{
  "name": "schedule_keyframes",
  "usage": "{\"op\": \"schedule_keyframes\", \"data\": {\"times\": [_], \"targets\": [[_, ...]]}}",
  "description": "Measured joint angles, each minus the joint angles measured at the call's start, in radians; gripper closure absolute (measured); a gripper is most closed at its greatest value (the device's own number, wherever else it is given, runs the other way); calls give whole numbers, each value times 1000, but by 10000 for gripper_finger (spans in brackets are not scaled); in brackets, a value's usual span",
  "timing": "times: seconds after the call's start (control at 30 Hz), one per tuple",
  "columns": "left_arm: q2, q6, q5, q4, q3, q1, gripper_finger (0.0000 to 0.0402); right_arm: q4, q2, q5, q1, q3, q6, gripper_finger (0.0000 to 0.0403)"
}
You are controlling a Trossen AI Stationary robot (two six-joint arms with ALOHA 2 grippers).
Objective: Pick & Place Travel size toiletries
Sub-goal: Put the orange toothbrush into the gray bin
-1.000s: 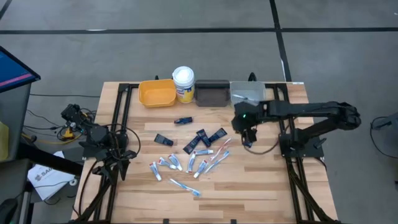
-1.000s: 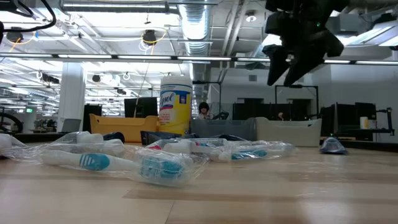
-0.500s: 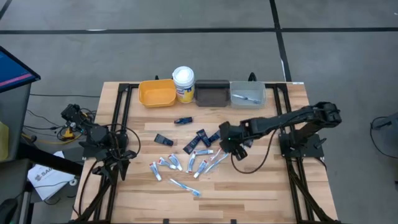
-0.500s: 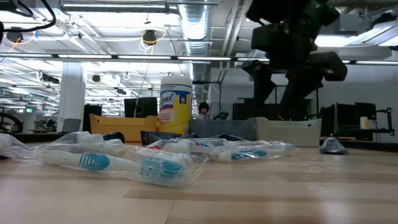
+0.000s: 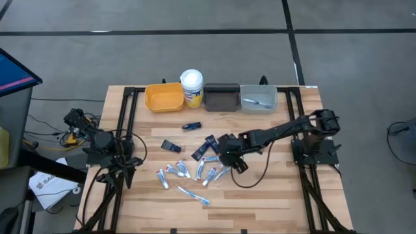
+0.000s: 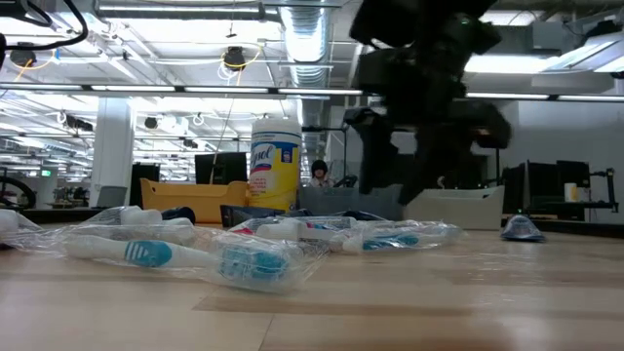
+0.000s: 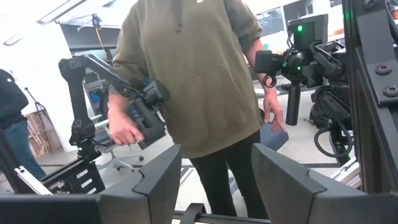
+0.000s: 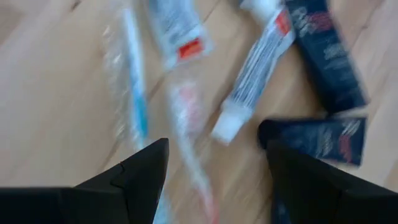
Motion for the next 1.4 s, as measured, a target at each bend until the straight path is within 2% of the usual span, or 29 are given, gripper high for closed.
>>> {"op": "schedule_keyframes", "data": {"times": [0.2,0.53,1.13,1.27,1.4], "targets": [[0,0,0,0,0,0,211,-29,73,-24,0,57,0,139],[0,0,-4,0,0,0,211,-61,73,-45,0,60,8,139],[0,0,-3,1,0,0,211,-39,73,-51,-49,-29,35,140],[0,0,-3,2,0,0,211,-36,73,-50,-49,-29,35,162],[0,0,-2,3,0,0,211,-34,73,-44,-53,-29,35,210]]}}
